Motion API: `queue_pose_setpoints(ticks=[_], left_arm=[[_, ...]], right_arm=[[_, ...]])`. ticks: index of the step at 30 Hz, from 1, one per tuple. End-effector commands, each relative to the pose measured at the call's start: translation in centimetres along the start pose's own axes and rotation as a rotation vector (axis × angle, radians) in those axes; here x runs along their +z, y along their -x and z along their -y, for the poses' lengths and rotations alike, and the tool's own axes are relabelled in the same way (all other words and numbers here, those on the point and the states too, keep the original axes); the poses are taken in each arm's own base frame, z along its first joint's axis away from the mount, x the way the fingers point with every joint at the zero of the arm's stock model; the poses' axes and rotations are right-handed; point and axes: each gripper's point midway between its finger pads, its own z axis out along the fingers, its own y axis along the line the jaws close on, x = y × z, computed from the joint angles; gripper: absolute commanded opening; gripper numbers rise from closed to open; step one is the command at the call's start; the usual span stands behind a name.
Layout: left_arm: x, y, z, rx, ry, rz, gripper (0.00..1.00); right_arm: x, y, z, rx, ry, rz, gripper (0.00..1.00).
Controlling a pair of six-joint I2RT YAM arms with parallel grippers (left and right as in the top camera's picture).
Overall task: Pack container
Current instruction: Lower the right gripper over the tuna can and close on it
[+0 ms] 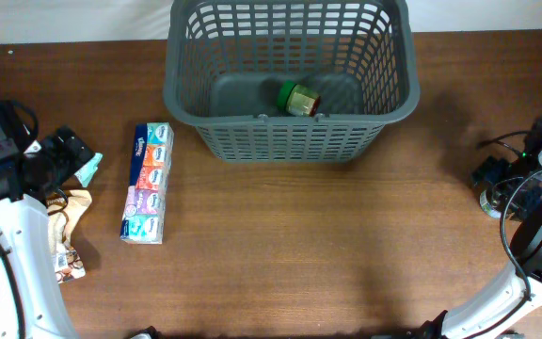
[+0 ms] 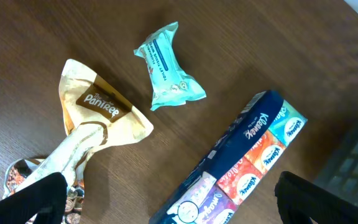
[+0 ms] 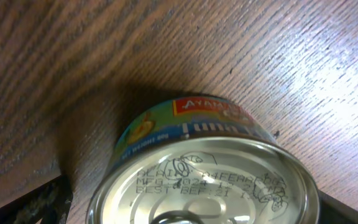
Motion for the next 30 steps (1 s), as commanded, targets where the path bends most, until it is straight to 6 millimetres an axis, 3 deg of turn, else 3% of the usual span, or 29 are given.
queue_pose_setpoints(ticks=[1, 15, 30], left_arm=[[-0.3, 0.5, -0.2, 0.004, 0.006, 0.015, 1.00], [-0.3, 0.5, -0.2, 0.004, 0.006, 0.015, 1.00], [-0.3, 0.5, -0.2, 0.004, 0.006, 0.015, 1.00]], right_arm=[[0.9, -0.3, 0.2, -0.008, -0.010, -0.015, 0.99], [1.0, 0.3, 2.6, 0.076, 0.048, -0.032, 0.99], [0.9, 0.0, 0.4, 0.000, 0.064, -0.027, 0.99]])
